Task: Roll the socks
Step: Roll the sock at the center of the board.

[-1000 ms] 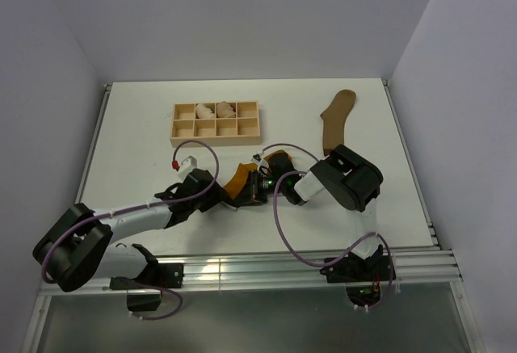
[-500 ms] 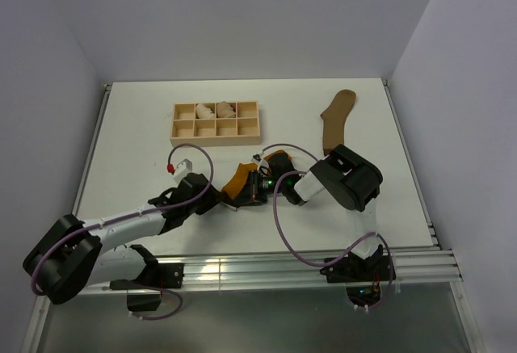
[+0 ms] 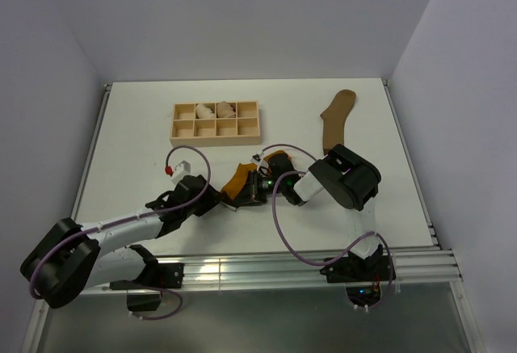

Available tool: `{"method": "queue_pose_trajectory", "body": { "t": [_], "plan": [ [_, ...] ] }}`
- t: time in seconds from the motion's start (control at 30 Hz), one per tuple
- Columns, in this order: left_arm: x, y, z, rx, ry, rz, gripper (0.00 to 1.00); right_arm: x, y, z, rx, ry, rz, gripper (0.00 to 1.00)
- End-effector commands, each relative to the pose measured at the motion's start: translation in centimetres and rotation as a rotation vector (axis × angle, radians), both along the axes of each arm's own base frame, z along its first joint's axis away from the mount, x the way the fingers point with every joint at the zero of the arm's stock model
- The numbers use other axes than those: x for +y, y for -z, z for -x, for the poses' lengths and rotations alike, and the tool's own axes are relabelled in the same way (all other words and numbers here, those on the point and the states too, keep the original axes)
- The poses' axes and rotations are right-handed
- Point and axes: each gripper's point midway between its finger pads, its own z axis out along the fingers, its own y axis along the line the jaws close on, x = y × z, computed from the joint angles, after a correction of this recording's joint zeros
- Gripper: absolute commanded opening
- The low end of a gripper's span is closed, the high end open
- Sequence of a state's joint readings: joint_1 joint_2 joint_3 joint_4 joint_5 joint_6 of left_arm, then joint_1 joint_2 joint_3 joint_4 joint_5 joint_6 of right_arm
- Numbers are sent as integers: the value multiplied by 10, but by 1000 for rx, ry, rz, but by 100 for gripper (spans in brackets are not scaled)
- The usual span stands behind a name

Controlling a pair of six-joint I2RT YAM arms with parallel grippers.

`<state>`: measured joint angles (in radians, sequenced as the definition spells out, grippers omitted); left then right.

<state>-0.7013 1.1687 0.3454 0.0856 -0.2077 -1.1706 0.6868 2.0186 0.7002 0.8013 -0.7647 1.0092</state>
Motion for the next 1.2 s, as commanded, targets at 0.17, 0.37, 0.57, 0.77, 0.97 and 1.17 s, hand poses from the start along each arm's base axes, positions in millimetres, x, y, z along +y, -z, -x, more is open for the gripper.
{"method": "queue_pose_trajectory", "body": {
  "t": [0.17, 0.37, 0.57, 0.77, 0.97, 1.17],
  "plan": [
    [3, -5, -3, -36, -6, 29, 51, -3, 18, 1, 23, 11, 47, 1],
    [-3, 2, -8, -18, 19, 12, 50, -4, 20, 2, 28, 9, 53, 1],
    [-9, 5, -12, -6, 33, 9, 48, -4, 21, 2, 26, 5, 61, 1],
    [-5, 16, -11, 41, 17, -41, 34, -5, 23, 1, 21, 9, 77, 1],
    [-6, 20, -11, 58, 20, -46, 23, -5, 22, 0, 12, 8, 82, 3],
    [-7, 20, -15, 76, 16, -70, 7, -12, 15, -11, -96, 22, 158, 16]
  ]
}}
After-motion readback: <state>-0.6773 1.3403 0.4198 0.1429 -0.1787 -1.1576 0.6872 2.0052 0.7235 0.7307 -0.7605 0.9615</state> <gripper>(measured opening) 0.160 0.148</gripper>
